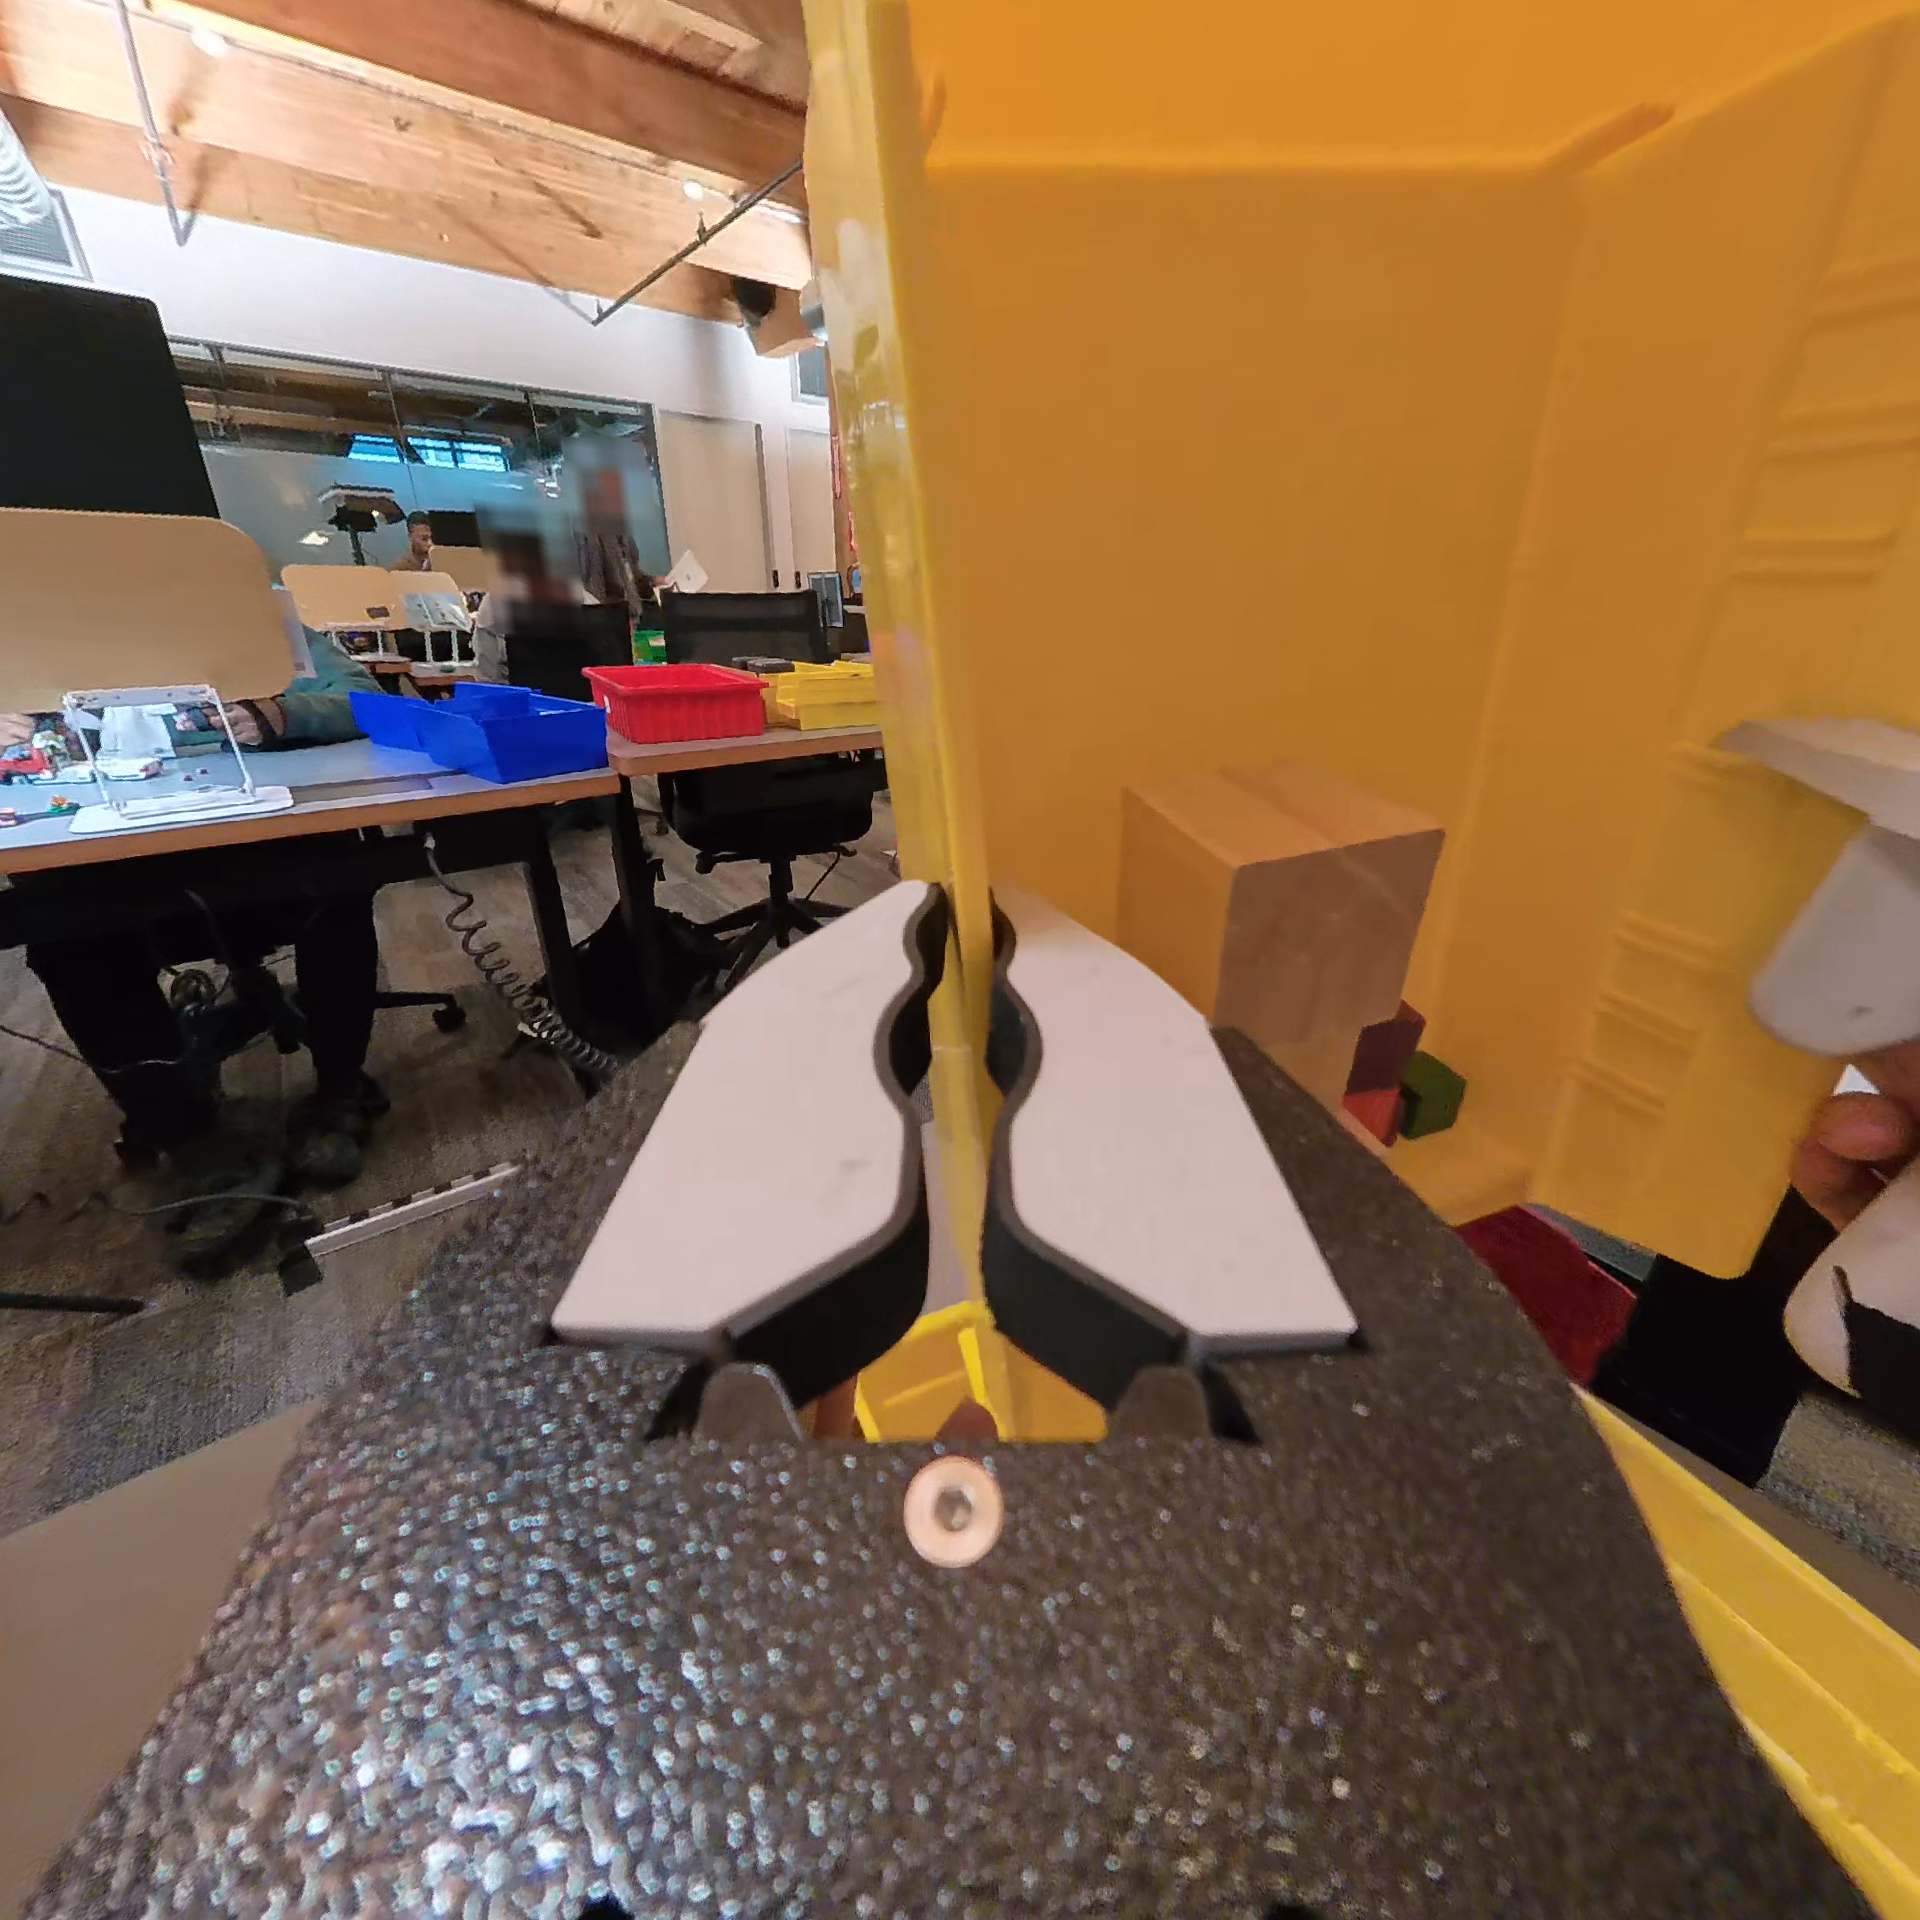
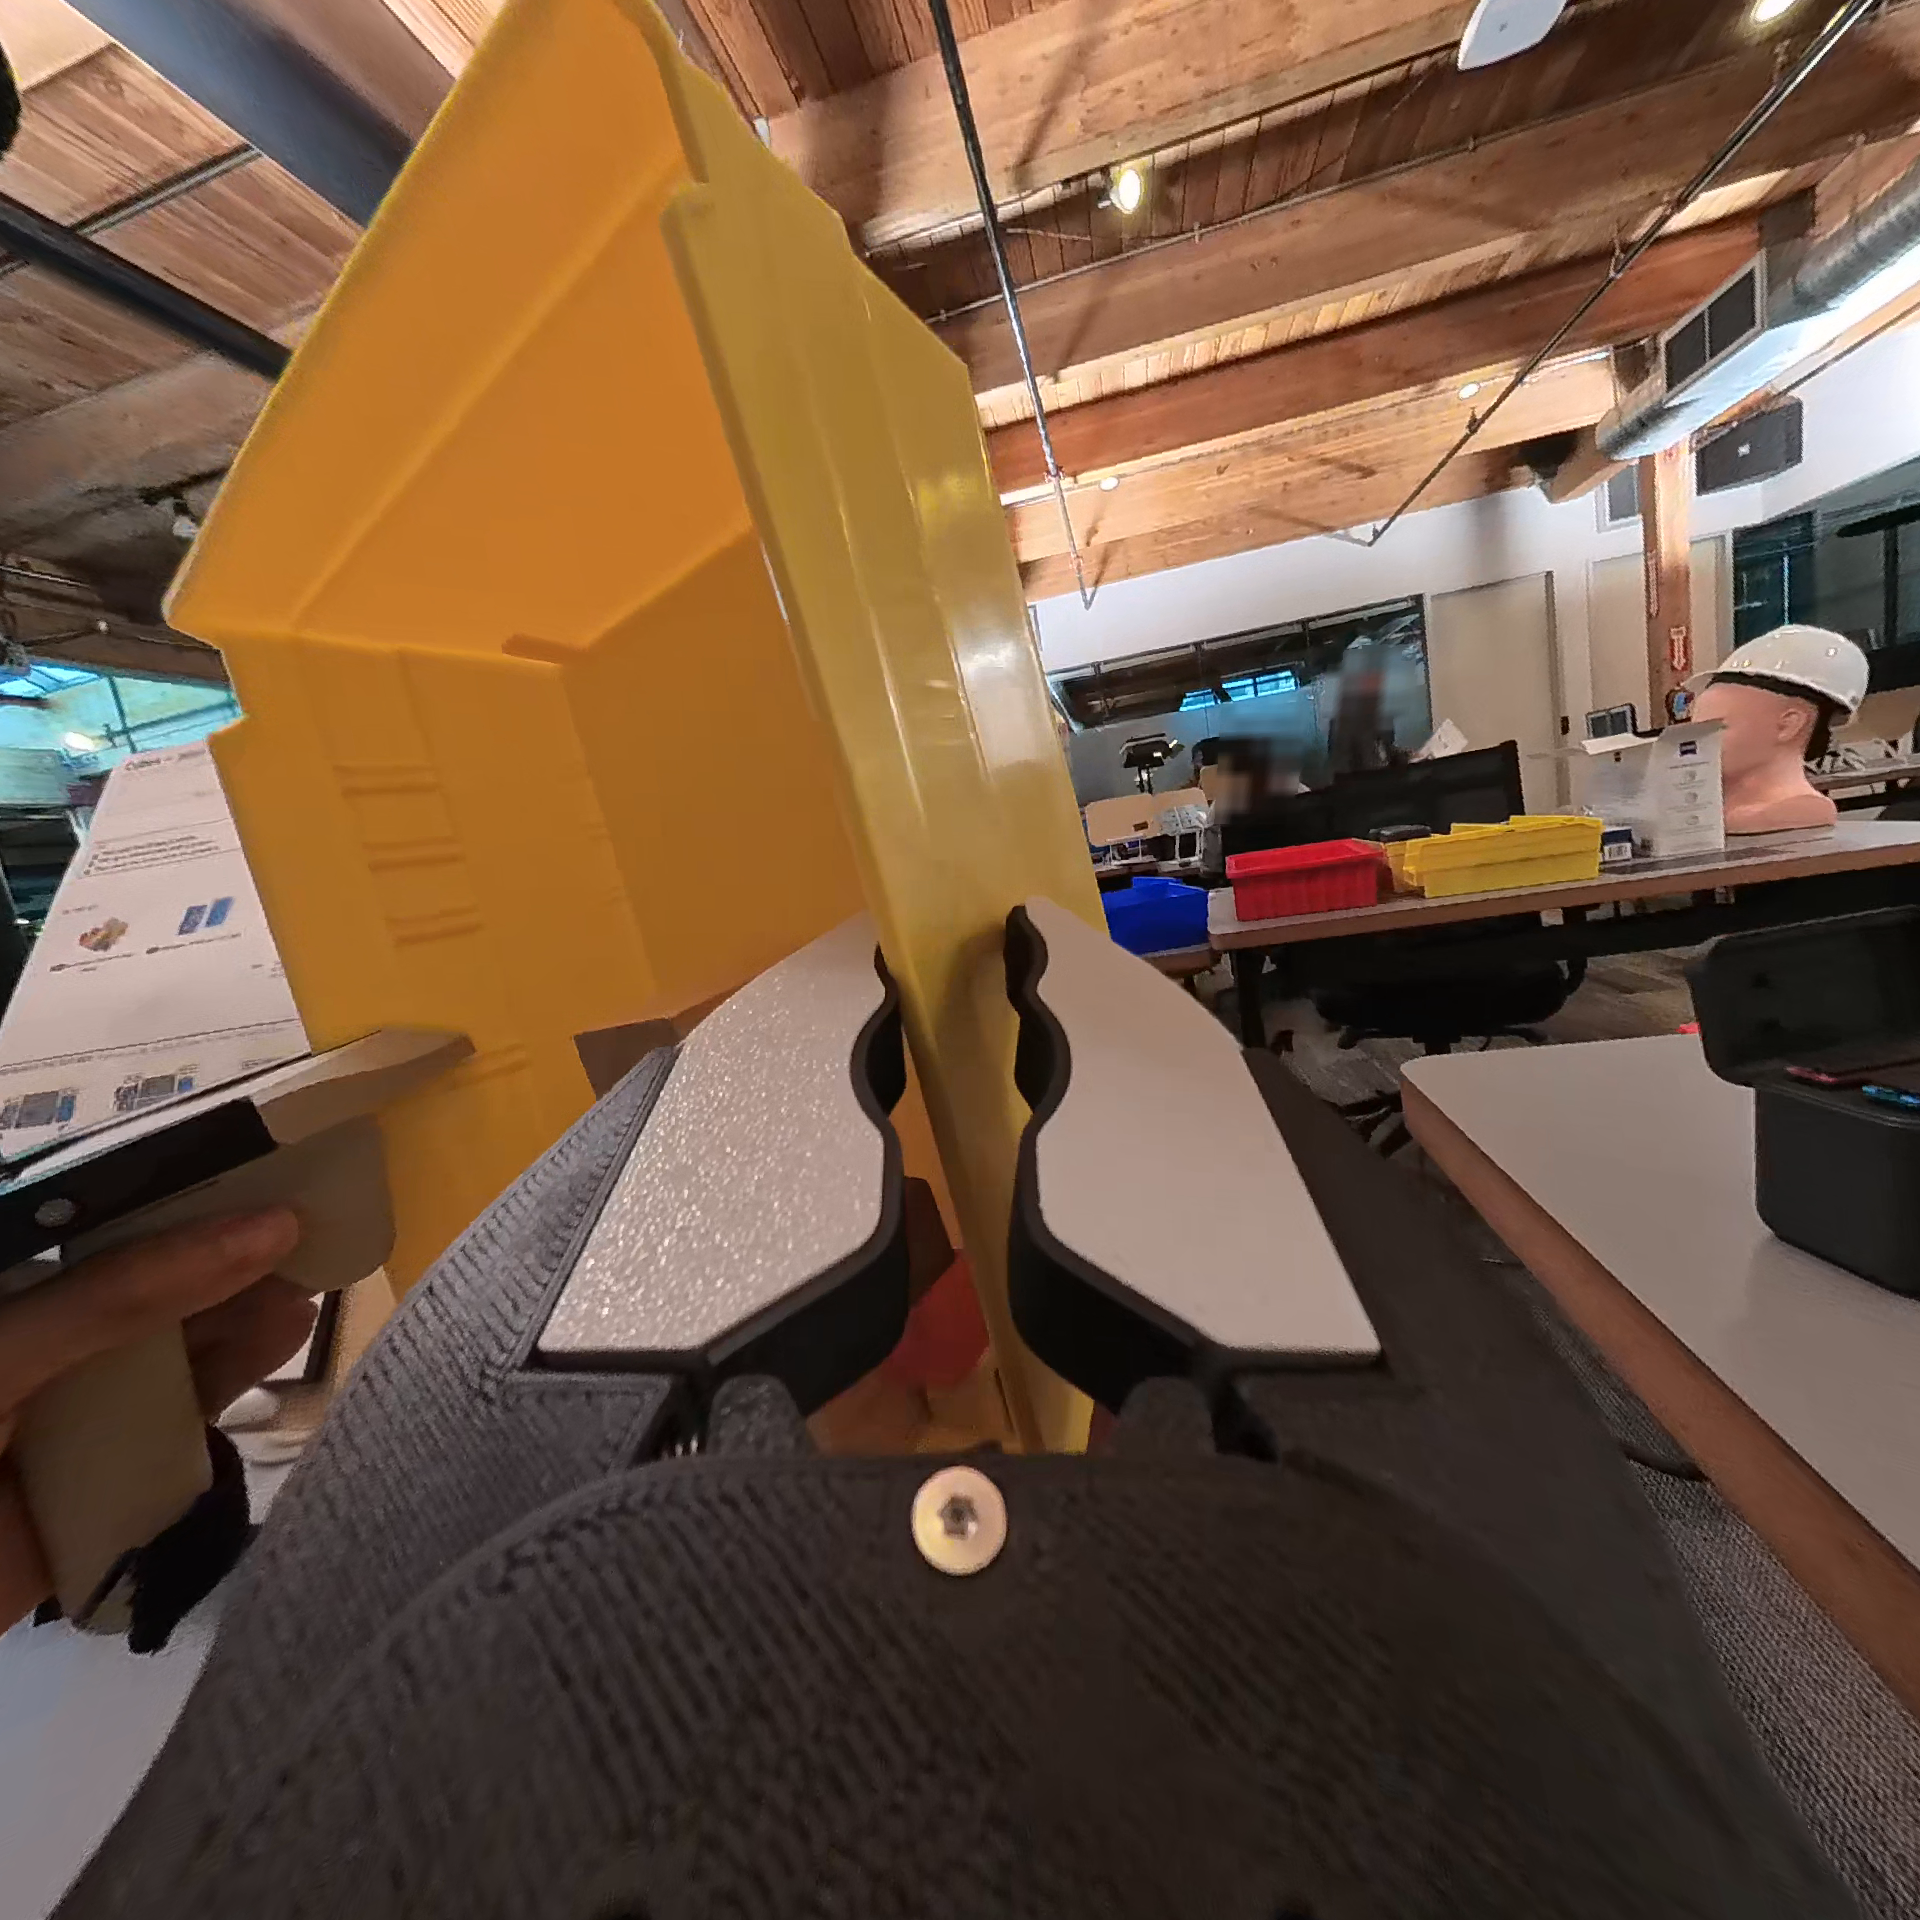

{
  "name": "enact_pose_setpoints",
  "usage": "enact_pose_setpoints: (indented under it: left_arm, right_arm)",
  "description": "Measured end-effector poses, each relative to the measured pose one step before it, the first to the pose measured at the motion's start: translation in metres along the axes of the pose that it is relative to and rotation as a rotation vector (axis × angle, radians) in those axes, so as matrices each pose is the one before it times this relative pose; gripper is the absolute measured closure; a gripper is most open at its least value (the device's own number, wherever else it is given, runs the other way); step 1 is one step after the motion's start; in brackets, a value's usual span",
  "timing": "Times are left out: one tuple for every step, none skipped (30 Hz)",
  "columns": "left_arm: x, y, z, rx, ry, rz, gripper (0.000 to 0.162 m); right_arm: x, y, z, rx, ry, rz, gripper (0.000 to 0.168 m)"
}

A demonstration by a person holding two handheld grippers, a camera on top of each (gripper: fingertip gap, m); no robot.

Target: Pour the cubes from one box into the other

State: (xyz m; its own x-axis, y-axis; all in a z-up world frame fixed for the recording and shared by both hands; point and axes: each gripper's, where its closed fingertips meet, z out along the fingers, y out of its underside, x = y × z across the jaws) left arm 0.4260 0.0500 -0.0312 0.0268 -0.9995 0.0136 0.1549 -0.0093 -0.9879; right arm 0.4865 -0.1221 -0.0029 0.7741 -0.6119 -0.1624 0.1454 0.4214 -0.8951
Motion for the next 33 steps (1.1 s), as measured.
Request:
enact_pose_setpoints:
  left_arm:
    - [0.00015,0.00036,-0.00056,0.0018,0.001,-0.0077,0.157]
    - [0.00059,-0.00086,-0.00086,0.0088,0.003,0.0051,0.157]
    - [0.00045,-0.00111,-0.00074,0.0106,0.0013,0.0138,0.157]
    - [0.0005,-0.00135,-0.0004,0.0061,0.0012,0.0075,0.157]
    - [0.00061,-0.00113,0.00005,0.0036,0.0018,0.0086,0.157]
    - [-0.00002,0.00058,0.00104,0.0014,0.0006,0.0201,0.157]
    - [-0.0006,0.00269,0.00158,-0.0096,0.0005,0.008,0.157]
    - [-0.00032,0.00196,0.00085,-0.0136,0.0041,-0.0126,0.157]
    - [0.00025,-0.00108,-0.00029,0.0024,0.0039,-0.0109,0.157]
    - [0.00053,-0.00236,-0.00094,0.0061,-0.0018,0.0027,0.157]
    - [0.00103,-0.00306,-0.0009,0.013,0.0013,0.0082,0.156]
    - [0.00111,-0.00148,0.00005,0.0087,0.0033,0.0058,0.156]
    - [0.0001,0.00117,0.00093,-0.0077,-0.0016,0.0029,0.156]
    - [-0.00117,0.00121,0.0007,-0.0082,-0.0087,-0.0005,0.157]
    - [-0.00072,-0.00119,-0.00012,0.005,-0.0029,-0.0169,0.157]
    - [-0.00016,-0.00303,-0.00055,0.0148,0.0021,-0.0119,0.157]
    - [0.00097,-0.00327,-0.00009,0.0133,0.0062,0.0042,0.157]
    - [0.00127,-0.00188,0.00072,0.0033,0.0046,0.0142,0.157]
    - [0.00087,0.00028,0.00156,-0.0114,0.002,0.0203,0.156]
    - [0.00036,0.00239,0.00164,-0.0197,0.0001,0.0135,0.156]
    - [-0.00031,0.00342,0.00097,-0.0175,0.0011,-0.0008,0.156]
    - [-0.00004,0.00265,-0.00008,-0.0074,0.0049,-0.0112,0.156]
    - [0.00003,0.00186,-0.00121,-0.0021,0.0016,-0.0062,0.156]
    - [0.00012,0.00146,-0.00162,0.0027,-0.0024,0.0035,0.156]
    - [-0.00017,0.00192,-0.00123,0.0019,-0.0044,0.0043,0.156]
    - [-0.00021,0.00268,-0.00067,-0.0029,-0.0004,-0.0086,0.156]
    - [-0.00037,0.00238,-0.0005,-0.0048,0.0015,-0.0105,0.156]
    - [-0.00086,0.00229,-0.00033,-0.0056,-0.0029,-0.0022,0.156]
    - [-0.00129,0.00243,-0.00035,-0.0055,-0.0059,0.0082,0.156]
    - [-0.001,0.00261,-0.00062,-0.0048,-0.0031,0.0053,0.156]
    - [-0.00054,0.0016,-0.00117,-0.003,-0.0007,-0.0028,0.156]
    - [-0.00017,-0.00012,-0.00177,0.0043,0.0004,-0.0001,0.156]
    - [0.00029,-0.00059,-0.00153,0.0061,0.0028,0.0077,0.156]
  right_arm:
    - [0.00001,0.00005,-0.00055,0.0039,-0.002,0.0004,0.151]
    - [-0.00007,-0.00105,-0.00065,0.0107,-0.004,0.0029,0.151]
    - [-0.00014,-0.00126,-0.00029,0.0113,-0.0059,0.0044,0.151]
    - [0.00004,-0.00113,0.00005,0.0078,-0.0032,0.0012,0.151]
    - [0.00029,-0.00099,0.0002,0.0078,-0.0004,-0.003,0.151]
    - [0.00053,-0.00076,0.00018,0.0092,0.0005,0.0026,0.151]
    - [0.00038,0.00037,0.00054,0.0056,-0.0001,0.004,0.151]
    - [0.00088,0.00139,0.00061,-0.0062,0.0029,0.0084,0.151]
    - [0.00098,0.001,0.00011,-0.006,0.004,0.0066,0.151]
    - [0.00067,0.00036,-0.00029,0.0034,0.0001,0.0033,0.152]
    - [0.0011,-0.00021,-0.00045,0.0116,0.0019,0.0092,0.152]
    - [0.00123,-0.00036,-0.00019,0.0116,0.0043,0.0145,0.153]
    - [0.00009,0.00022,0.00008,0.0033,0.0035,-0.0038,0.153]
    - [-0.00104,0.00034,0.00042,-0.0008,0.0002,-0.0107,0.153]
    - [-0.00143,-0.00075,0.00078,0.0027,-0.0054,0.005,0.152]
    - [-0.00081,-0.00234,0.00027,0.0131,-0.0053,0.0032,0.153]
    - [-0.00002,-0.0028,0.00056,0.0136,0.0013,-0.0063,0.153]
    - [0.0009,-0.00173,0.00091,0.0052,0.0034,-0.0018,0.153]
    - [0.00216,0.00075,0.00098,-0.0085,0.0114,-0.0021,0.153]
    - [0.00235,0.00284,0.0006,-0.014,0.009,0.0003,0.153]
    - [0.00192,0.00323,-0.00042,-0.0115,0.0042,0.009,0.154]
    - [0.00085,0.00244,-0.00116,-0.0069,0.0033,0.0046,0.154]
    - [-0.00042,0.00116,-0.00171,0.0019,0.0033,-0.0056,0.154]
    - [-0.00071,0.00078,-0.00151,0.0054,0.0022,-0.0033,0.154]
    - [-0.00074,0.0009,-0.00111,0.0037,-0.0015,-0.0006,0.154]
    - [0.00009,0.00146,-0.00082,-0.0012,0.0012,-0.0036,0.154]
    - [0.00011,0.00208,-0.00018,-0.0079,0.0032,-0.0033,0.154]
    - [-0.00052,0.00244,0.00001,-0.0078,-0.0011,0.0018,0.154]
    - [-0.00051,0.00229,-0.00021,-0.0024,-0.002,0.002,0.154]
    - [-0.00037,0.00234,-0.00067,-0.0017,0.0003,0.0008,0.154]
    - [-0.00045,0.00242,-0.00101,-0.0024,0.0007,0.0006,0.154]
    - [-0.00037,0.0018,-0.00116,0.0015,-0.0035,0.0119,0.154]
    - [0.00024,0.0007,-0.00152,0.0075,-0.0023,0.0118,0.154]
